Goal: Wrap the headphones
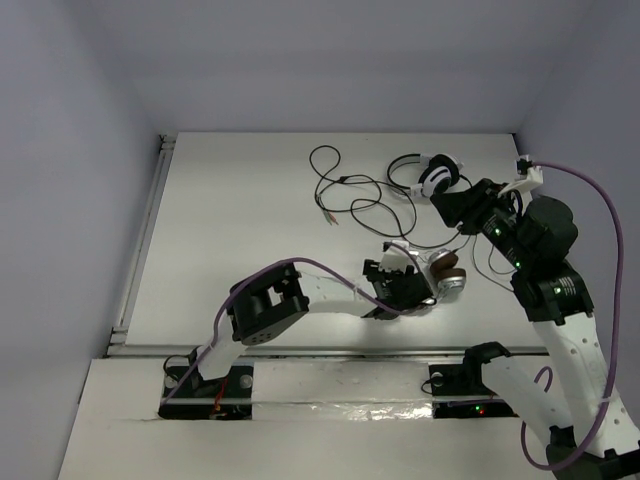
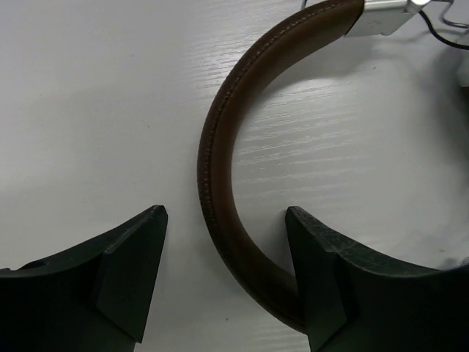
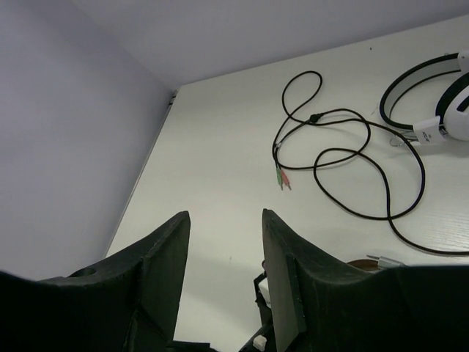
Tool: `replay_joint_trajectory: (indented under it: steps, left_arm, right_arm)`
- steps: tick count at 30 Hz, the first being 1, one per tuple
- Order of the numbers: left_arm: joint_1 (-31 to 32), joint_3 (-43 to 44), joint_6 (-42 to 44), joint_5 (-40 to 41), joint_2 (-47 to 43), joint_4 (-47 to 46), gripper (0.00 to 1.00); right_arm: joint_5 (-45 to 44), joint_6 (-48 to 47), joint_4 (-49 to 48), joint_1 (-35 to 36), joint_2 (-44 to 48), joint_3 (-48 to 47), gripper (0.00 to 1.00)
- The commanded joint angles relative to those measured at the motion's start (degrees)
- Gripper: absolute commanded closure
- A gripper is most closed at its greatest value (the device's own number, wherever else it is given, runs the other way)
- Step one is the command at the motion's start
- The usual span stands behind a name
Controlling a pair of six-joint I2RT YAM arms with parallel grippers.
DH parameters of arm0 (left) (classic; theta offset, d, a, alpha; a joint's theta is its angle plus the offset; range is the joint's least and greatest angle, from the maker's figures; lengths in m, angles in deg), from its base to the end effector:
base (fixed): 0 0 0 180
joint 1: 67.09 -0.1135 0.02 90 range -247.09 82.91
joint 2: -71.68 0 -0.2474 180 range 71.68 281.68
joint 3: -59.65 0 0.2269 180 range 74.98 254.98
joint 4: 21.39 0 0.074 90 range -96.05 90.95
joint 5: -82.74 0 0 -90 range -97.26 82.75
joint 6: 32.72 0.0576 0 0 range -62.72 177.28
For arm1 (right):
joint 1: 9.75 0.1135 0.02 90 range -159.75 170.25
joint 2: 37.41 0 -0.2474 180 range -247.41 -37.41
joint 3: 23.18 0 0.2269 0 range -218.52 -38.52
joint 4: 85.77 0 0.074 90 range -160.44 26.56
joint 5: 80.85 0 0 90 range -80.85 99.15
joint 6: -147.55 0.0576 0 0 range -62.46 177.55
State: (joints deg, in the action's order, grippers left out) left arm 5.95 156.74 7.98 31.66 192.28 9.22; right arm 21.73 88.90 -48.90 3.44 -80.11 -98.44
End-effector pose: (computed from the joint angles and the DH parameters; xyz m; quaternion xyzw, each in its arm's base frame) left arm 0.1582 -0.3947 0.1397 0.0841 0.8990 -0.1016 0.4177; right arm 0.1522 0.0486 0.3936 0.0414 0.7314 0.3305 0.5951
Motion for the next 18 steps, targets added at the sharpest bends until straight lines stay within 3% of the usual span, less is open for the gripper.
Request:
replay_joint_trajectory:
  steps: [1,5,6,8,9,11,12,13,18]
  left_arm:
    - [0.18,1.12,-0.54,-7.09,-0.54,-2.25,0.39]
    - [0.18,0.60,-0.89,-9.12,0.69,-4.37,0.58]
    - [-0.34,0.34,-0.89,-9.30,0.43,-4.80,0.74]
    - [-1.66,-2.47,-0.71,-10.09,-2.01,-7.61,0.93]
    - [-2.28,-3.61,-0.80,-10.18,-3.42,-8.32,1.00]
    - [-3.94,-7.56,0.33,-9.65,-9.37,-9.99,1.00]
    - [-4.56,-8.79,1.04,-9.56,-11.94,-10.25,1.00]
    - [-5.09,-11.07,1.83,-9.56,-14.57,-10.00,1.00]
    - [-9.65,-16.01,8.15,-10.70,-34.87,-6.14,1.00]
  right_arm:
    - [1.05,0.11,-3.52,-0.18,0.60,0.07,0.50]
    - [0.61,0.29,-3.61,-0.18,1.21,0.50,0.55]
    - [0.78,0.20,-3.70,-0.18,1.65,0.94,0.58]
    - [0.61,0.11,-3.96,-0.18,2.18,1.82,0.62]
    - [0.52,-0.06,-4.05,-0.18,2.44,2.61,0.70]
    - [1.21,-0.68,-4.49,-0.18,3.14,3.49,0.75]
    - [3.74,-1.46,-5.88,-0.18,3.41,4.10,0.86]
    - [5.42,-1.64,-6.77,-0.18,4.02,5.59,0.91]
    - [16.57,-1.39,-13.96,-0.18,4.20,8.59,0.95]
